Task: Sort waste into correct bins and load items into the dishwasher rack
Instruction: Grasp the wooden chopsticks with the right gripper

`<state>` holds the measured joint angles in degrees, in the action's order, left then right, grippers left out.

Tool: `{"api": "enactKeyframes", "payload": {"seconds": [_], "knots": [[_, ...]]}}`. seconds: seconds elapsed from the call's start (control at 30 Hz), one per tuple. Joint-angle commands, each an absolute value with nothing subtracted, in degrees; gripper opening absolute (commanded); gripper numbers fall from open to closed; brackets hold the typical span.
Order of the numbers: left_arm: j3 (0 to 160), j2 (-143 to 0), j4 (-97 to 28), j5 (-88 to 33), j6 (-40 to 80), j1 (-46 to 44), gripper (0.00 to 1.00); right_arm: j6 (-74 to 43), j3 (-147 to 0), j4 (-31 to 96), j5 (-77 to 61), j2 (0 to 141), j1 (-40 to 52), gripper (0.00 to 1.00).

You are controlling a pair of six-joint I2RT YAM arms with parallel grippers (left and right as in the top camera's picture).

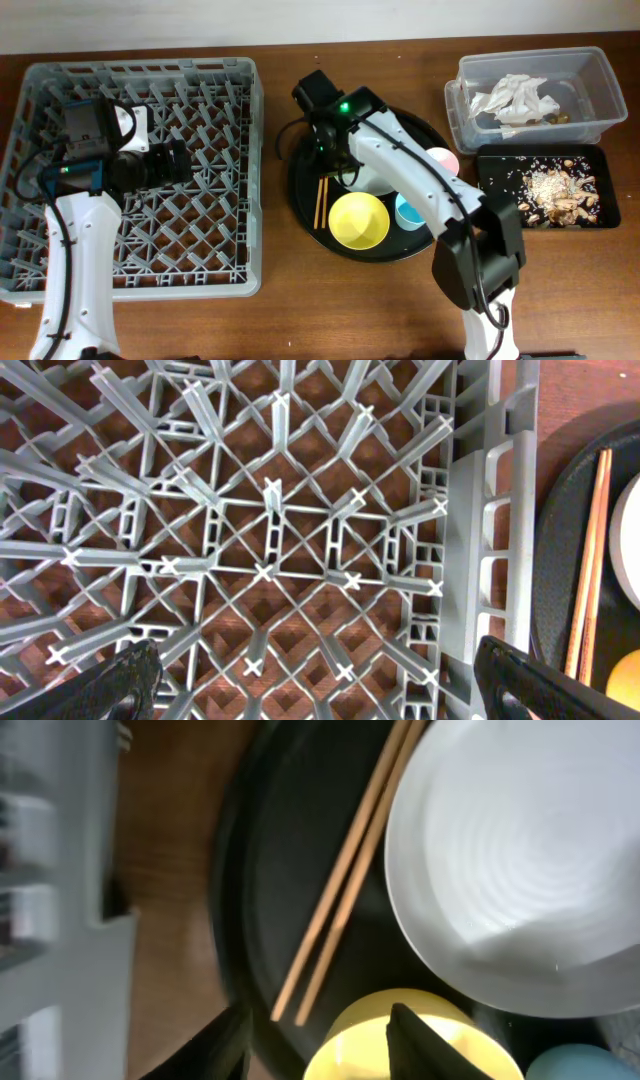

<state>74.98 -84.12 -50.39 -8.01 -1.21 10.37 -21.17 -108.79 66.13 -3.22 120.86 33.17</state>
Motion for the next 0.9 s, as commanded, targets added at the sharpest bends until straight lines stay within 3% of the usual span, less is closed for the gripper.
{"api": "enactKeyframes", "payload": {"seconds": [0.0, 0.6, 0.7, 0.83, 0.87], "knots": [[76.1, -83.3, -50.2, -6.3, -0.6, 10.7, 0.99, -20.6, -106.0, 63.5, -2.1, 121.3, 34.1, 0.45], [76.1, -83.3, -50.2, -6.1, -0.7, 10.7, 0.99, -30.8, -106.0, 60.6, 5.0, 134.4, 37.9, 0.39], [76.1, -83.3, -50.2, -6.1, -0.7, 10.7, 0.99, -31.5, -106.0, 60.8, 5.0, 136.4, 37.9, 0.31], [76.1, -83.3, -50.2, -5.9, -0.7, 10.7, 0.99, -32.0, -106.0, 61.4, 4.5, 137.9, 37.9, 0.11], [76.1, -83.3, -50.2, -5.9, -0.7, 10.7, 0.99, -32.0, -106.0, 61.5, 4.5, 137.9, 37.9, 0.11]]}}
